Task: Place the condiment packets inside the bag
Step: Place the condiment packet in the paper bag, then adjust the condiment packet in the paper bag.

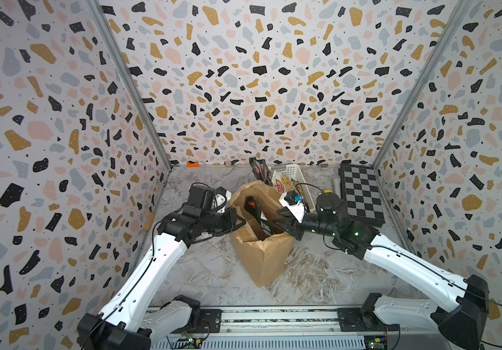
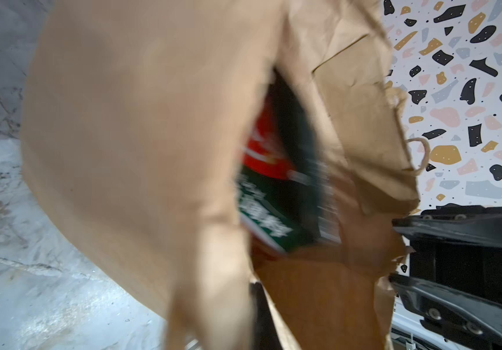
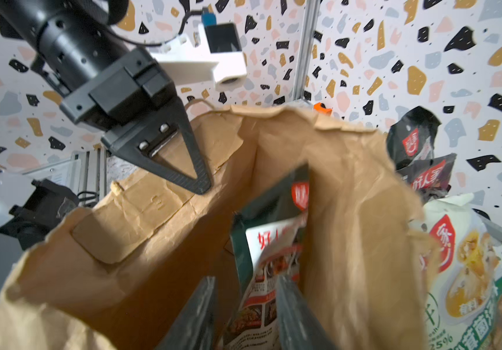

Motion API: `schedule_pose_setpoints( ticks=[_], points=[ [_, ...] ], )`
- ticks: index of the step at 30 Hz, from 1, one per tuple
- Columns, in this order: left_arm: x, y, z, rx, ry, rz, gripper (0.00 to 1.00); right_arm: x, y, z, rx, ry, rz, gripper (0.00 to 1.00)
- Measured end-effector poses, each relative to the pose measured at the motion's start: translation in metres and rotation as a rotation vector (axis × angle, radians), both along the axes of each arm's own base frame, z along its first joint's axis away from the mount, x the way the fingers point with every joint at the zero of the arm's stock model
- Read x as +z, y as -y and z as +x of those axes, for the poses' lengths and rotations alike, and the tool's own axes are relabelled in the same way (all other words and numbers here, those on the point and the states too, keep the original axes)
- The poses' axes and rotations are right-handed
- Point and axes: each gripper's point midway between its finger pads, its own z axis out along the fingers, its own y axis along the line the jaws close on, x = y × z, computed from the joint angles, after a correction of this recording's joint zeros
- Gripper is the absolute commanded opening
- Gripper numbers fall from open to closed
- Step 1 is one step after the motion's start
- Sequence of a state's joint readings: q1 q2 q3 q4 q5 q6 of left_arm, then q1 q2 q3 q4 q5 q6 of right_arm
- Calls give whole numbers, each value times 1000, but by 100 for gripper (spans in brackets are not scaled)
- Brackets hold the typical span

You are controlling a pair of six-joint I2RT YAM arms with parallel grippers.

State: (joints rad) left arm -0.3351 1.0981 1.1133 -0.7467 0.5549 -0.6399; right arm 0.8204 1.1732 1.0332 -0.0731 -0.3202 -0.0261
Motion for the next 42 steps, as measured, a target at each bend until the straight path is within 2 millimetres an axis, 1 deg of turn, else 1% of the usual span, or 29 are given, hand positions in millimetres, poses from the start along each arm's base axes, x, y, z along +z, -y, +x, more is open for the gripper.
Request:
schedule_pose_setpoints(
  ticks=[3, 9, 11, 13, 14, 16, 20, 22, 25, 28, 30, 31, 33, 36, 39, 42],
  points=[
    [0, 0, 0, -5, 6, 5, 0, 12, 5, -2, -12, 23, 25, 56],
    [1, 0, -2, -43, 44, 22, 0, 25, 20, -4, -72, 25, 47, 64],
    [4, 1, -6, -76, 71, 23, 0, 30, 30, -3, -116, 27, 51, 69],
    [9, 1, -12, -109, 111, 20, 0, 34, 43, -4, -171, 24, 50, 79],
    [13, 0, -17, -122, 141, 23, 0, 36, 51, -2, -212, 22, 49, 81],
    [19, -4, -27, -142, 208, 34, 0, 37, 66, 1, -289, 14, 42, 83],
    [37, -17, -46, -154, 367, 71, 0, 34, 94, 12, -450, -3, -16, 88],
    [46, -23, -52, -156, 443, 92, 0, 33, 106, 18, -522, -3, -42, 89],
    [53, -27, -56, -169, 516, 121, 0, 31, 119, 23, -590, -5, -66, 89],
    [51, -27, -54, -193, 541, 149, 0, 36, 118, 15, -547, -6, -46, 89],
    [50, -27, -52, -210, 553, 164, 0, 46, 111, 1, -459, -3, -8, 89],
    [48, -26, -51, -226, 563, 174, 0, 52, 109, -9, -409, 1, 15, 88],
    [50, -24, -53, -252, 587, 176, 0, 63, 106, -21, -344, 4, 36, 84],
    [55, -21, -59, -295, 628, 162, 0, 74, 95, -33, -250, 11, 42, 79],
    [61, -12, -66, -354, 652, 112, 0, 71, 80, -41, -155, -10, 25, 71],
    [67, -5, -70, -397, 675, 68, 0, 56, 61, -45, -75, -59, -13, 66]
  ],
)
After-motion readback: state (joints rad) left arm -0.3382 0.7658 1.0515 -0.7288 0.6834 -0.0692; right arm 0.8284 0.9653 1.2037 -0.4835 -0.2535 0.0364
